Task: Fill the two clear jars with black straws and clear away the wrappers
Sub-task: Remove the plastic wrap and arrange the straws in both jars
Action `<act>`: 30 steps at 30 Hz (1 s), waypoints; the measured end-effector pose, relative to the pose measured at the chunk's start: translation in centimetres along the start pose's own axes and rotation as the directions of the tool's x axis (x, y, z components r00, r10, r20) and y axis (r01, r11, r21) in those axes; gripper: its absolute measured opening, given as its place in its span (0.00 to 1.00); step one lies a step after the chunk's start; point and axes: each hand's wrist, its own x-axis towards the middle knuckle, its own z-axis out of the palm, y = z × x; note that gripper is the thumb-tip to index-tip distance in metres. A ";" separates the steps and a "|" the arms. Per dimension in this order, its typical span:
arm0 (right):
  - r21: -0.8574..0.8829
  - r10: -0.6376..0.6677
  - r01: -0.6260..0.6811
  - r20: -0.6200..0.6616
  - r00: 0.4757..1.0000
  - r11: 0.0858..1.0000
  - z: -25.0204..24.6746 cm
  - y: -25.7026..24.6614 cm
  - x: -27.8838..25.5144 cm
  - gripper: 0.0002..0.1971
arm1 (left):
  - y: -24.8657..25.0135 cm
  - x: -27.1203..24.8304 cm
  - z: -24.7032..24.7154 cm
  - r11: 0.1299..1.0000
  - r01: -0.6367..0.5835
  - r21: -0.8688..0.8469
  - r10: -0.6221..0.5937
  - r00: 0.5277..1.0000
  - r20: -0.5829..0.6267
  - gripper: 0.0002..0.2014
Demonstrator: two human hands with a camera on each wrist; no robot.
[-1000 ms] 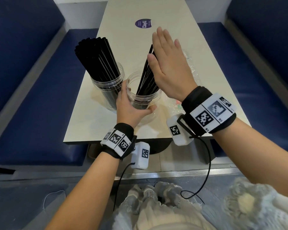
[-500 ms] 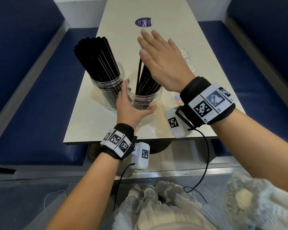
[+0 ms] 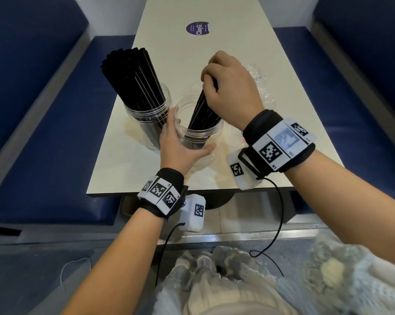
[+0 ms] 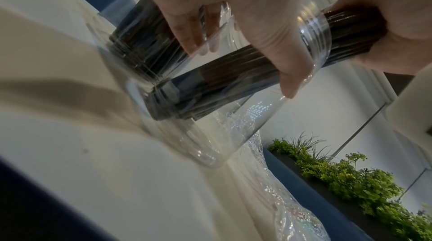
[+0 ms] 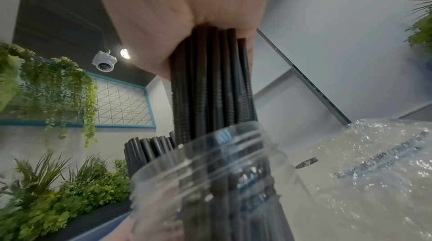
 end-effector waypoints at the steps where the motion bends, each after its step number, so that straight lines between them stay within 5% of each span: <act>1: -0.019 -0.012 0.012 -0.024 1.000 1.000 0.1 0.0 -0.2 0.17 | 0.0 0.0 0.0 1.000 0.000 -0.001 0.000 1.000 0.000 0.59; 9: -0.196 -0.031 0.014 -0.084 0.996 0.981 0.8 0.0 -1.0 0.20 | 0.0 0.0 0.0 1.000 0.004 -0.011 -0.004 1.000 -0.001 0.60; 16: 0.019 0.043 -0.041 -0.139 0.989 0.999 0.7 0.4 -0.3 0.18 | 0.3 -0.2 0.1 1.000 -0.012 0.003 0.012 1.000 -0.013 0.58; 19: -0.028 0.063 -0.065 -0.081 0.995 0.997 0.2 0.1 -0.5 0.18 | 0.3 -0.2 0.1 1.000 -0.017 0.008 0.017 1.000 -0.015 0.58; 23: -0.170 -0.017 0.017 0.004 1.000 0.985 0.0 -0.2 -0.9 0.19 | 0.4 -0.1 0.1 1.000 -0.008 0.015 0.008 1.000 -0.019 0.58; 30: -0.120 -0.138 0.126 -0.099 0.985 0.985 0.9 0.1 -1.6 0.23 | 0.5 -0.1 0.3 1.000 0.019 0.011 -0.018 1.000 -0.021 0.60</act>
